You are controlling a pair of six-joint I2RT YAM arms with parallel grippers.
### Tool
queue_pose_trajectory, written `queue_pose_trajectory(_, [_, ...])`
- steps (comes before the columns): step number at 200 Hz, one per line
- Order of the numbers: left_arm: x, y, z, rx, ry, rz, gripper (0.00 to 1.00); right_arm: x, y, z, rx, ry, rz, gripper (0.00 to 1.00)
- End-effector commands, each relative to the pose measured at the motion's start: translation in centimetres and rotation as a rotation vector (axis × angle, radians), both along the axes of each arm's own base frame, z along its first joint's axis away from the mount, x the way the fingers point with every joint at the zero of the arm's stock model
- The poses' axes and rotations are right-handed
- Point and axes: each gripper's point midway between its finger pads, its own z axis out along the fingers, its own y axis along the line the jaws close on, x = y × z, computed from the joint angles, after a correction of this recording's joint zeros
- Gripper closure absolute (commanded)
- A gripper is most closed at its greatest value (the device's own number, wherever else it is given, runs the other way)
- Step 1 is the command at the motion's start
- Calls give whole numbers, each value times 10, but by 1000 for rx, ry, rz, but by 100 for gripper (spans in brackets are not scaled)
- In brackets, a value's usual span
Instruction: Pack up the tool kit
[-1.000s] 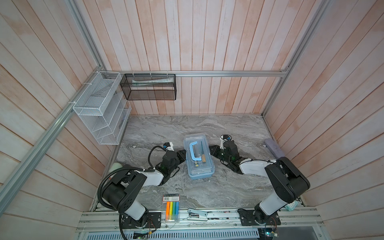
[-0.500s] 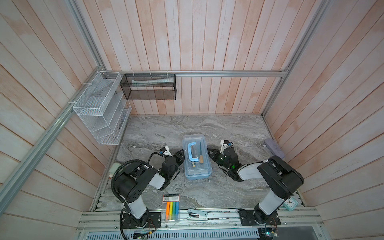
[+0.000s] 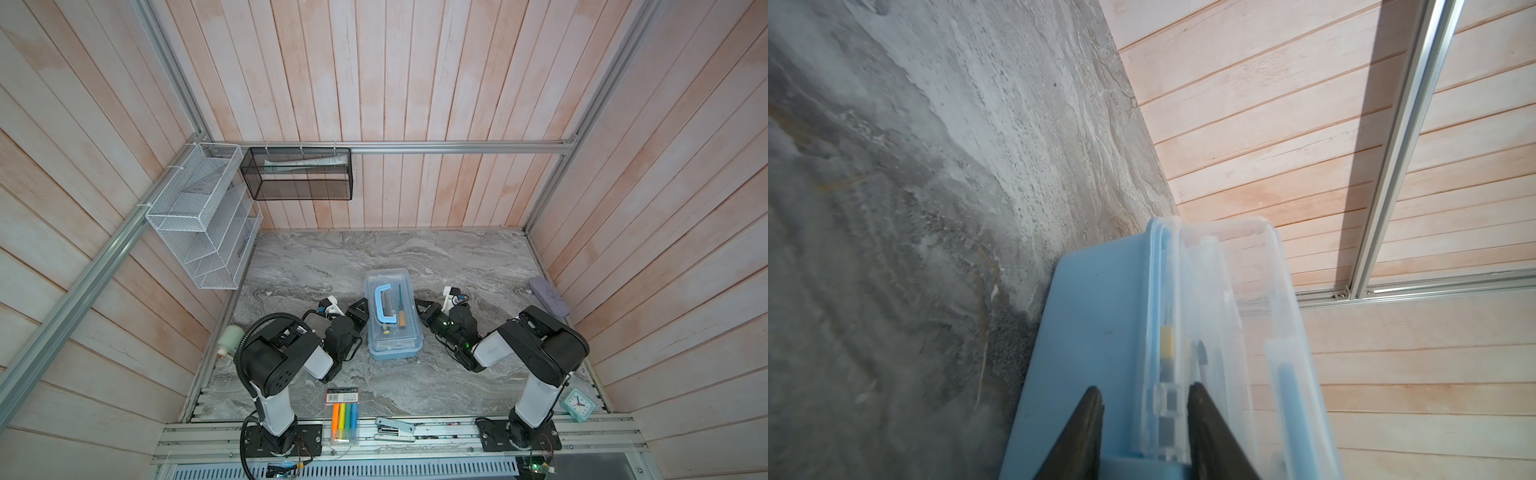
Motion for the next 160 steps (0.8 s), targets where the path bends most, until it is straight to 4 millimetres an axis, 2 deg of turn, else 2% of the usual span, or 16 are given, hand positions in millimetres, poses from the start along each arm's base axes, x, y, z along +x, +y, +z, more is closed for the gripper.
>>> queue_pose_trajectory(1, [-39,-90,4,39,22,-407,62,-131,56,-83,-143,357,530,84])
queue_pose_trajectory(31, [-30,-92,7,142,28,-406,60,-118,58,-84,-159,348,527,84])
queue_pose_trajectory(60, [-21,-98,9,162,30,-422,59,-102,59,-86,-179,343,523,84])
queue_pose_trajectory(87, [-12,-96,8,162,40,-423,58,-93,58,-85,-192,343,521,84])
queue_pose_trajectory(107, [-6,-87,5,176,62,-408,57,-87,51,-81,-212,342,502,84])
queue_pose_trajectory(136, [-2,-69,12,208,68,-378,52,-73,28,-69,-243,321,440,83])
queue_pose_trajectory(160, [1,-50,24,285,71,-343,41,-58,12,-49,-281,263,419,76])
